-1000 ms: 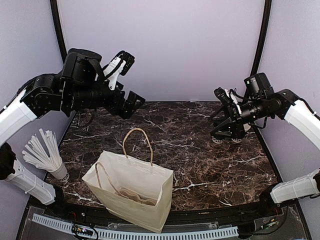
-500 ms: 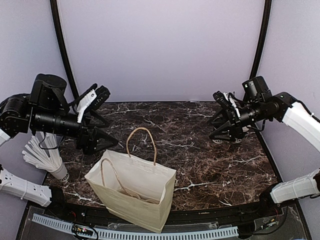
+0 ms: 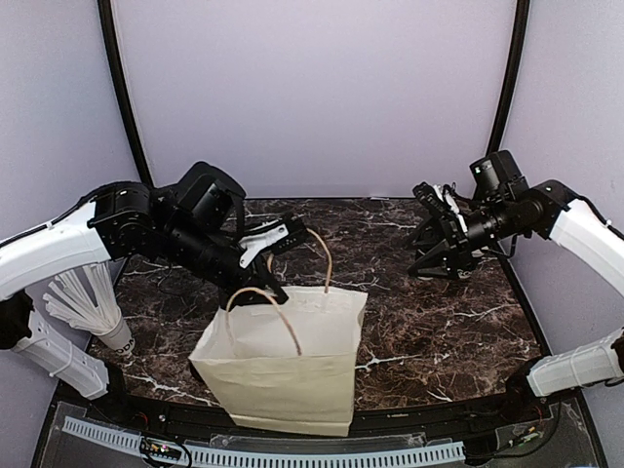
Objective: Pack the takeout coffee
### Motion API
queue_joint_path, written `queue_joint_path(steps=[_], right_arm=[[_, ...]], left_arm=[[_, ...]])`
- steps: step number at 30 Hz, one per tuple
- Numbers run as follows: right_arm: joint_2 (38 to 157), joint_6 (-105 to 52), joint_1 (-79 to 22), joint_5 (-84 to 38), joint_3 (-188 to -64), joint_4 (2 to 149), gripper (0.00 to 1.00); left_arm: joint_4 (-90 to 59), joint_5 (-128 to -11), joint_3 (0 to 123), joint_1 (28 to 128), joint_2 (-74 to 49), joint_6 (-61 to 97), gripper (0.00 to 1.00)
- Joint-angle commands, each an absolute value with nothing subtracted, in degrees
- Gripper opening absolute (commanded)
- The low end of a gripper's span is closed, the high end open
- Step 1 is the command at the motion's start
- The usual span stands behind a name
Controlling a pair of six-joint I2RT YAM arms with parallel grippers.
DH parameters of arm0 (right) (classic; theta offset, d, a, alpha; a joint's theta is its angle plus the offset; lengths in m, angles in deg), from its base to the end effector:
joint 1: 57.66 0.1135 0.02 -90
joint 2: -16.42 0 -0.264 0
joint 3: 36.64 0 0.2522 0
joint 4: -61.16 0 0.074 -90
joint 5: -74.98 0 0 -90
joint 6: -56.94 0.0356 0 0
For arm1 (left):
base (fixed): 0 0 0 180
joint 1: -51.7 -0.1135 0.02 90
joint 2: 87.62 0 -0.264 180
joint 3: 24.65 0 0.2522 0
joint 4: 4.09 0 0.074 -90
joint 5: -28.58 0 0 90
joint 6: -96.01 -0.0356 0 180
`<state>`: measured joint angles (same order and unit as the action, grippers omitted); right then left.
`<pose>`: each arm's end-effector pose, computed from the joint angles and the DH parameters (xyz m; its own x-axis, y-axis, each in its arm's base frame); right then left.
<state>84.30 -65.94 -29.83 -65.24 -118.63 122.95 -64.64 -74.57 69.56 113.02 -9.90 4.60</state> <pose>0.1909 0.1317 0.3480 -0.1386 -0.4659 -0.8739 -0.9901 0.0849 0.1117 0.1291 -0.2528 0.3675 -0.3107 0.6179 -0.7223 0.9407 0.3088 -0.1405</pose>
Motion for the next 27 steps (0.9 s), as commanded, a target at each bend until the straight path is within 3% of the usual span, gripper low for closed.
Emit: queue_joint_path(steps=[1,8,20,22,23,25,27], right_arm=[[84.05,-68.84,-29.05,-64.28,-124.91,127.33,0.7],[88.18,-72.24,-27.24,-65.99,-137.29,134.49,0.71],[97.54,-79.48,-22.02,-66.46,-149.08,146.02,0.76],[98.46,-77.73,-20.71,-65.55,-149.19,144.06,0.77],[98.97,-76.88,-19.92,-64.52,-149.31,143.04,0.77],[100.58,-75.08,-18.41,-62.2,-149.83,141.03,0.76],[102.36,-74.04,-17.82,-61.47,-151.22,140.05,0.75]], left_arm=[[-54.83,-76.45,73.05,113.16,-10.18,3.81,0.0],[-53.28,-68.45,83.38,111.43,-0.48,2.83,0.0],[-60.29,-77.06,93.35,100.31,12.07,0.79,0.01],[-60.28,-77.6,93.54,99.77,12.78,0.23,0.21],[-60.2,-76.78,93.59,99.6,13.11,0.22,0.37],[-59.51,-74.67,93.78,99.47,13.34,0.15,0.5],[-59.38,-72.16,94.38,99.36,13.02,0.5,0.55]])
